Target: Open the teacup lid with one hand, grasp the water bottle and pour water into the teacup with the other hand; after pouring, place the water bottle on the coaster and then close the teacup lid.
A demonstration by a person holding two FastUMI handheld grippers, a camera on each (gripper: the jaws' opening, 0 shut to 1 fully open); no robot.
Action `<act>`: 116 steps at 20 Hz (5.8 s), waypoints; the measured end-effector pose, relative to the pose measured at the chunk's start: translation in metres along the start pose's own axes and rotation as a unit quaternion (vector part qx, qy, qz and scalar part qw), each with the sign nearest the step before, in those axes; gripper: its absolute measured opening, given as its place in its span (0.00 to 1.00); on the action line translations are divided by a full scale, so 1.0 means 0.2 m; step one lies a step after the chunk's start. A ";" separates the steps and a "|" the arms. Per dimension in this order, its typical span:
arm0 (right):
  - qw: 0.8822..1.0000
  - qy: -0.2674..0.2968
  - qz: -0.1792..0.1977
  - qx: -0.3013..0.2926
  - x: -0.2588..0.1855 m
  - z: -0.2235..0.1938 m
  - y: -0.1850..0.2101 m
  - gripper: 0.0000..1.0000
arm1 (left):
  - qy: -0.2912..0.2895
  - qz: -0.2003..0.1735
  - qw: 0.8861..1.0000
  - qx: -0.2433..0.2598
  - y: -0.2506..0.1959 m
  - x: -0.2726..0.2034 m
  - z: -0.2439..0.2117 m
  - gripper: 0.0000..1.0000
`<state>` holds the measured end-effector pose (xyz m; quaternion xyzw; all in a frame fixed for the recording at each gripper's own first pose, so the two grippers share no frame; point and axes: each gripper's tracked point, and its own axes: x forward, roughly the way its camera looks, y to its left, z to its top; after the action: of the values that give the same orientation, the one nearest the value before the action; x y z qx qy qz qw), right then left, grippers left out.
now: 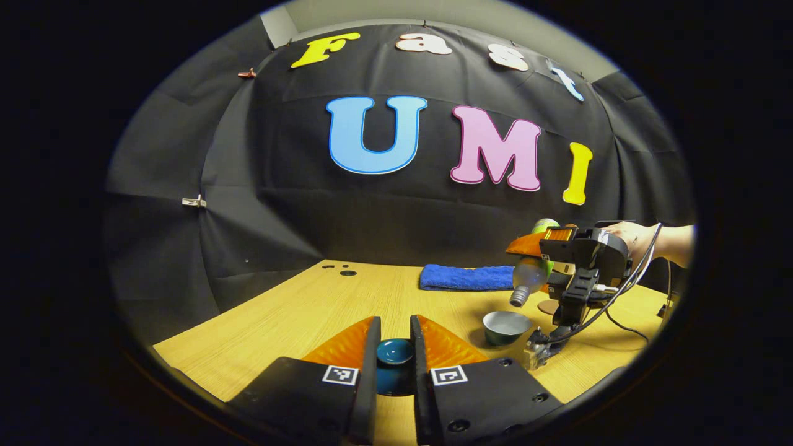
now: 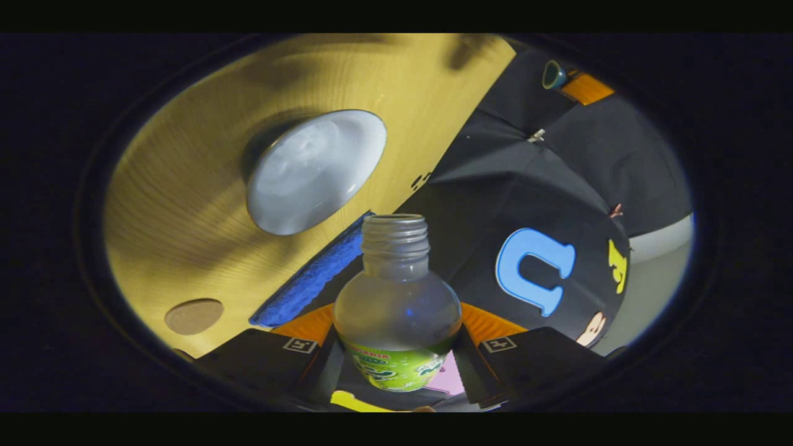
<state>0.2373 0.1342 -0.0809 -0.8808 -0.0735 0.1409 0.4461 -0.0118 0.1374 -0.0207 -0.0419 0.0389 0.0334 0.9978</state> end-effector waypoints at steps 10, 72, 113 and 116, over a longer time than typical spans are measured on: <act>0.950 0.057 0.007 0.305 -0.11 -0.12 0.04 0.81 | -0.012 0.005 1.000 0.011 -0.06 -0.03 0.06 0.29; 0.515 0.082 -0.059 0.851 -0.35 -0.66 0.44 0.98 | -0.001 -0.043 0.998 -0.037 -0.45 -0.07 0.00 0.29; 0.453 0.064 -0.080 0.885 -1.14 -0.59 0.38 0.98 | 0.056 -0.082 0.994 0.046 -0.93 0.65 -0.18 0.30; 0.444 0.059 -0.081 0.890 -1.14 -0.59 0.39 0.98 | 0.061 -0.076 0.994 0.054 -0.93 0.66 -0.19 0.31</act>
<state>0.0577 -0.0593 -0.0357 0.0036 0.0476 0.0398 0.9981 0.1294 -0.0431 -0.0544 0.0069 0.0979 -0.0471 0.9941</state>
